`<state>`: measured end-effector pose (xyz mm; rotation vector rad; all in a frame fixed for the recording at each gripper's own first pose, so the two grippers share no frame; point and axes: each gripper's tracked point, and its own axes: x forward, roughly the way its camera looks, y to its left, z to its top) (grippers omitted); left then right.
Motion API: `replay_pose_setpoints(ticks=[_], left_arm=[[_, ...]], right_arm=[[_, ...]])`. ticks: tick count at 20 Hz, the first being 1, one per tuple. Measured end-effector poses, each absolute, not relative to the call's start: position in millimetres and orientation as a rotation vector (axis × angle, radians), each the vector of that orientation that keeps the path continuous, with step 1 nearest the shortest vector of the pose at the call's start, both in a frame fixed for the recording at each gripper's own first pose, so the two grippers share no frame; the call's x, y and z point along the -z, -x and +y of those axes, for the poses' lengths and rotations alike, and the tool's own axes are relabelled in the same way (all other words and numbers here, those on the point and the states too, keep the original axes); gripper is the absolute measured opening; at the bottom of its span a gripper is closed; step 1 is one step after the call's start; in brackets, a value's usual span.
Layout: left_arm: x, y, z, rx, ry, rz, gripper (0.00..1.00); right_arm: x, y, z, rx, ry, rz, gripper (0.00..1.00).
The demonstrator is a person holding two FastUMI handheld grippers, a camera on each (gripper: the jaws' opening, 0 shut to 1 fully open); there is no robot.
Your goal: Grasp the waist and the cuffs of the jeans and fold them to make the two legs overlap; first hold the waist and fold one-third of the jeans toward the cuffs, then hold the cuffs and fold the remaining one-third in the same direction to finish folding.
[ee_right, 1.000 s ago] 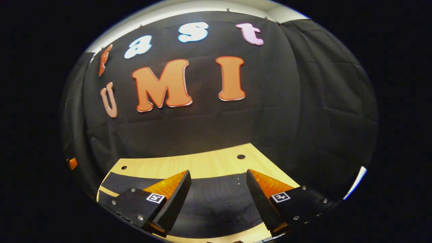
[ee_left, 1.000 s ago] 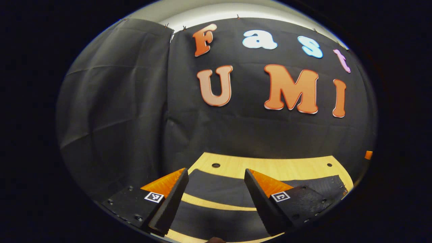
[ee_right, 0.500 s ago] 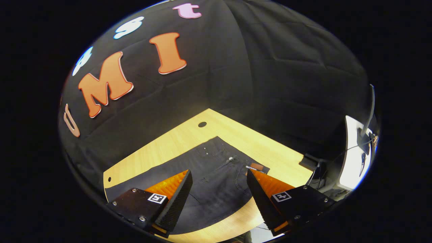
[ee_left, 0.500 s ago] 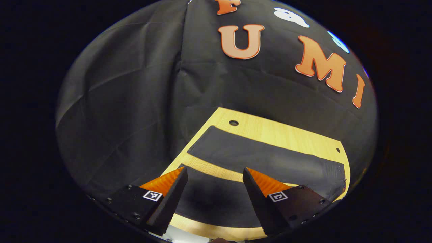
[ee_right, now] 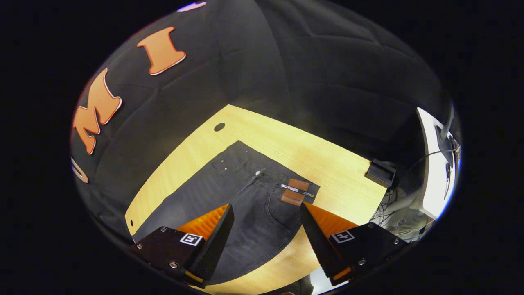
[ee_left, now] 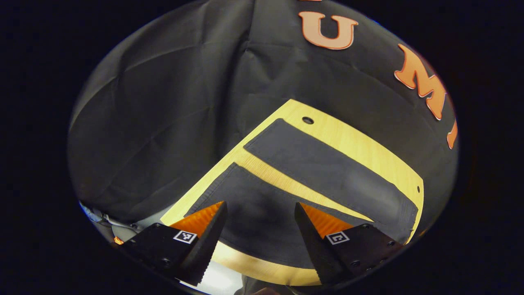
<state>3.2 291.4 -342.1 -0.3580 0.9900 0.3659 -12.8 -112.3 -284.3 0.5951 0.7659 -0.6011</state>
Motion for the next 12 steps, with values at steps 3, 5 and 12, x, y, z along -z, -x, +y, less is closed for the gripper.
replay_pose_setpoints(ticks=[3, 5, 12], left_arm=[[351, 4, 297, -0.412, 0.419, 1.024, 0.98], [358, 14, 302, -0.439, 0.450, 1.062, 0.98], [386, 37, 313, -0.525, 0.587, 1.205, 0.99]], right_arm=[[299, 13, -121, 0.612, -0.625, 0.802, 0.98], [310, 13, -125, 0.623, -0.654, 0.829, 0.98], [358, 21, -142, 0.674, -0.744, 0.950, 0.99]])
